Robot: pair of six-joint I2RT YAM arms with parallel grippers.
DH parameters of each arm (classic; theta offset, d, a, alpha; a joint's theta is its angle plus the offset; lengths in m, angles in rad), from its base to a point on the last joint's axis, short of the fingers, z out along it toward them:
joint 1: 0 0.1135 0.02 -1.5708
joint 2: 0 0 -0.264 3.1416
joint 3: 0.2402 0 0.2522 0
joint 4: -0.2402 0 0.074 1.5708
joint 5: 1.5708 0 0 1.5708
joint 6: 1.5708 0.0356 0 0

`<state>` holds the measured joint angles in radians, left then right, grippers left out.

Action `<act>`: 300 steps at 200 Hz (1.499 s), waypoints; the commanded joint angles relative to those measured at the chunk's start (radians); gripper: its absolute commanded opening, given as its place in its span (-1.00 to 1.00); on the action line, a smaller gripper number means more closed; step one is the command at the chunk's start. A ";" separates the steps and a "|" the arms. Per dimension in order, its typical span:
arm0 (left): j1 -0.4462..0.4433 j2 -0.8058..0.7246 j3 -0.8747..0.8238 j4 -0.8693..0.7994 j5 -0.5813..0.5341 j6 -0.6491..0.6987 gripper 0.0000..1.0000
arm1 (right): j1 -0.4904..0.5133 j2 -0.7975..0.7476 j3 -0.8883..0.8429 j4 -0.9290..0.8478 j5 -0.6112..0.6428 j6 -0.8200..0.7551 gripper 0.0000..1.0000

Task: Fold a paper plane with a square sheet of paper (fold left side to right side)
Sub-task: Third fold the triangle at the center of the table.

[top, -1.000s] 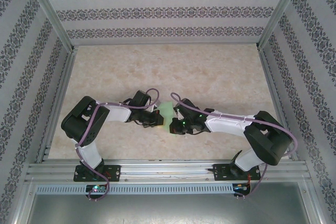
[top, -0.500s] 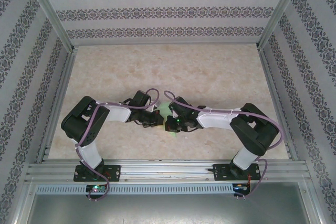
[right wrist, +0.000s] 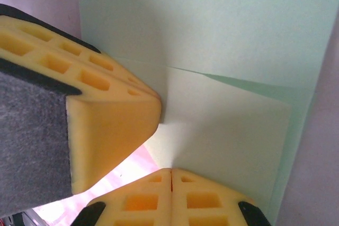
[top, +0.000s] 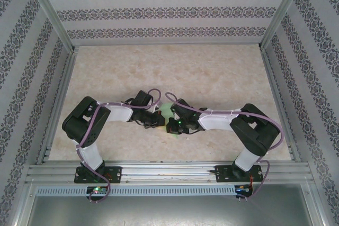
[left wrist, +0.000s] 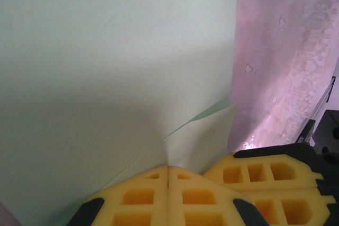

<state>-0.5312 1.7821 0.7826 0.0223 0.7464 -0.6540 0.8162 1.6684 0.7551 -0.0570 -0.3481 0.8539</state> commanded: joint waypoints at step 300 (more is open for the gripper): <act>0.153 -0.303 -0.030 -0.091 -0.213 -0.026 -0.07 | -0.237 -0.155 -0.036 0.073 -0.137 -0.464 -0.13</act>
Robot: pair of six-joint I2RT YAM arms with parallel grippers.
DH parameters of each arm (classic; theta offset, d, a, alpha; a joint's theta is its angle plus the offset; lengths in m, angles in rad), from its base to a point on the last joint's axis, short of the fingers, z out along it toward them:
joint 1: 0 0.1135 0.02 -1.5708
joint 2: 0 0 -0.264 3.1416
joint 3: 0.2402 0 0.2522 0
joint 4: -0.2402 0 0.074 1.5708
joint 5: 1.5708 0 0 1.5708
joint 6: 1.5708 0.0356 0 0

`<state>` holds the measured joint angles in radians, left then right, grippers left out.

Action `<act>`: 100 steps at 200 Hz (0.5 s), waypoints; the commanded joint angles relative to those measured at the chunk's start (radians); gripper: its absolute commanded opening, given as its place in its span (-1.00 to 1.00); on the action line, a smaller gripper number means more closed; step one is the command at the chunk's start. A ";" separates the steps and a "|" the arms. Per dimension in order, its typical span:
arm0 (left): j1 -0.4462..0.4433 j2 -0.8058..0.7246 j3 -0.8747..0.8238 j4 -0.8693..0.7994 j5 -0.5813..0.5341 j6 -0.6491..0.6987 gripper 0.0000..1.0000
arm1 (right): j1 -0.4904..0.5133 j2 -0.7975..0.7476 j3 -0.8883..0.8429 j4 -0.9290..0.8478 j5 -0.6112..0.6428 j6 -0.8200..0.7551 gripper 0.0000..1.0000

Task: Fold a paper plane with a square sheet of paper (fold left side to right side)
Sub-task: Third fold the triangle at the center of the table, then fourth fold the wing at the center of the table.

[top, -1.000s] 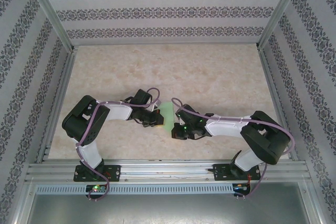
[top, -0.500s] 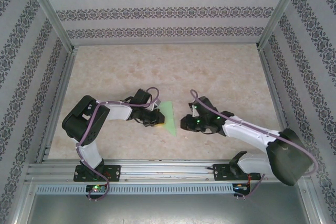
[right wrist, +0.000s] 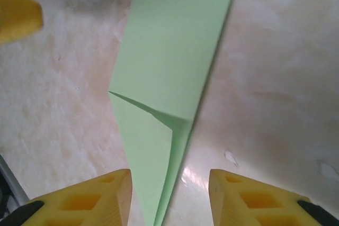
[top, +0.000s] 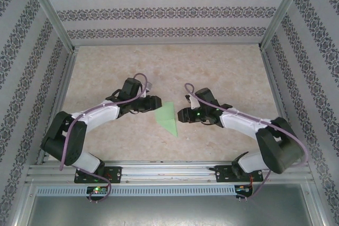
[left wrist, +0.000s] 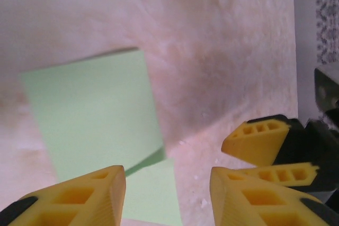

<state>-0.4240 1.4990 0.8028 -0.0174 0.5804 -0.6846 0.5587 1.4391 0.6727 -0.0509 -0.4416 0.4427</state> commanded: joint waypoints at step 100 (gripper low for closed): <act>0.083 -0.022 -0.080 -0.041 -0.040 -0.013 -0.04 | 0.063 0.255 0.125 0.113 -0.075 -0.044 -0.30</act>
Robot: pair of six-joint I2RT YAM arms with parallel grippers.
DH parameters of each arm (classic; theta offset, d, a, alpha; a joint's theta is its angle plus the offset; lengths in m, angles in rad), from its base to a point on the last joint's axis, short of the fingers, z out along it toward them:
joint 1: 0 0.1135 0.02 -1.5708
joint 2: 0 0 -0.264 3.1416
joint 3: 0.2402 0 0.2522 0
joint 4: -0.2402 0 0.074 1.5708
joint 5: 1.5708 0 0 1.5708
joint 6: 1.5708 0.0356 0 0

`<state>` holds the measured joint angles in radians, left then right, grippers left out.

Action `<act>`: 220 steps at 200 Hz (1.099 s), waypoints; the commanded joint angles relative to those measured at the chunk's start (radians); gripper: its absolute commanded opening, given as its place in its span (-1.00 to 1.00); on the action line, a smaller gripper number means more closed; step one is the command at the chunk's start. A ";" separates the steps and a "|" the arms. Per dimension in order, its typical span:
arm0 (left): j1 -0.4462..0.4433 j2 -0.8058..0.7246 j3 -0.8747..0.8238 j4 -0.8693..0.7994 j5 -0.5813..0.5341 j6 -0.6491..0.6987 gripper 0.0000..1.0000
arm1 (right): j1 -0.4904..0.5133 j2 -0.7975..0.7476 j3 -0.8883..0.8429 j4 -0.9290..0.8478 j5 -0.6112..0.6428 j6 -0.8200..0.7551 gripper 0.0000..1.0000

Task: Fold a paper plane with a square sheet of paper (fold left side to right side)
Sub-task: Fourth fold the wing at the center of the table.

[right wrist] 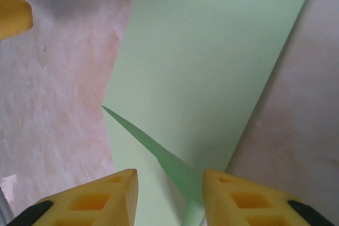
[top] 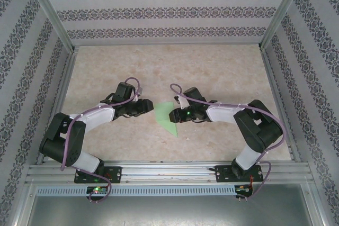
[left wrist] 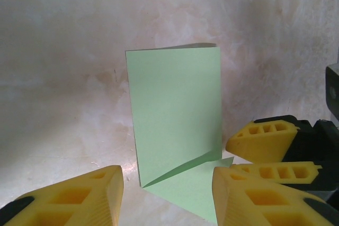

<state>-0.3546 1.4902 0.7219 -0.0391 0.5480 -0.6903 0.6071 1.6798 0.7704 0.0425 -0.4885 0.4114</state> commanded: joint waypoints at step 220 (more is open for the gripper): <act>0.038 0.228 0.115 0.160 0.229 -0.091 0.03 | -0.058 -0.217 -0.131 0.102 -0.039 0.049 -1.00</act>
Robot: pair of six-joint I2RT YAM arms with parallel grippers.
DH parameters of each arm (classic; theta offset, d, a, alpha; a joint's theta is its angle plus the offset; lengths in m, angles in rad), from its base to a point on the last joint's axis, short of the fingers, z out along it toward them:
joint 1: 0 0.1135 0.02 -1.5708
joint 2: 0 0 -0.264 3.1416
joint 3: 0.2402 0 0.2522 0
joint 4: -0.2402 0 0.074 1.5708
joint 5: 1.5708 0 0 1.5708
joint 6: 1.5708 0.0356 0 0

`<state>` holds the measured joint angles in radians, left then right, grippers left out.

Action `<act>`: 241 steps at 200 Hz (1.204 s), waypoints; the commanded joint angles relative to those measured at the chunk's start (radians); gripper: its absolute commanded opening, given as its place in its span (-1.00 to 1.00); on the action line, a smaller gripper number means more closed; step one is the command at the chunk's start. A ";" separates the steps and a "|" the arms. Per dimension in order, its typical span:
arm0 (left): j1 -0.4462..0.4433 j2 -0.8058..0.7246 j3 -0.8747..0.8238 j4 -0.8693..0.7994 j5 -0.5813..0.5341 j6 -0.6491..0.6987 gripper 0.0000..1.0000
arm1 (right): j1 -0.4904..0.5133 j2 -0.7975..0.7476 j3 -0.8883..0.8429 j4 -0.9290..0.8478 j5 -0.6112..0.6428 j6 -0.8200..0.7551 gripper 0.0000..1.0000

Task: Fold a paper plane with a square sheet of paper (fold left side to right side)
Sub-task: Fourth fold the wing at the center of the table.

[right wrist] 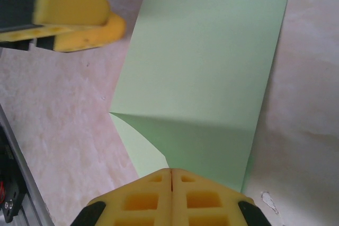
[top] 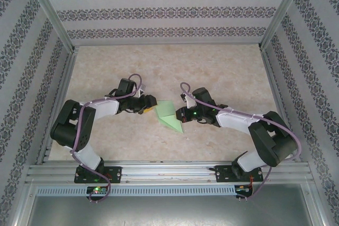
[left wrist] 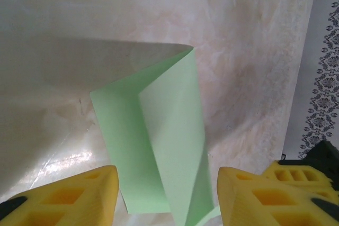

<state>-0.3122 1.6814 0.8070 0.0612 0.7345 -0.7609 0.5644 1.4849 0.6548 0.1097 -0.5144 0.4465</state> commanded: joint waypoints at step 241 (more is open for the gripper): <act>-0.057 0.043 0.073 0.072 0.007 -0.117 -0.93 | 0.454 -0.135 0.169 -0.488 0.846 0.031 -0.02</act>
<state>-0.3538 1.7493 0.8577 0.1207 0.7509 -0.8528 0.9409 1.2736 0.7670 -0.2764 0.1280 0.4484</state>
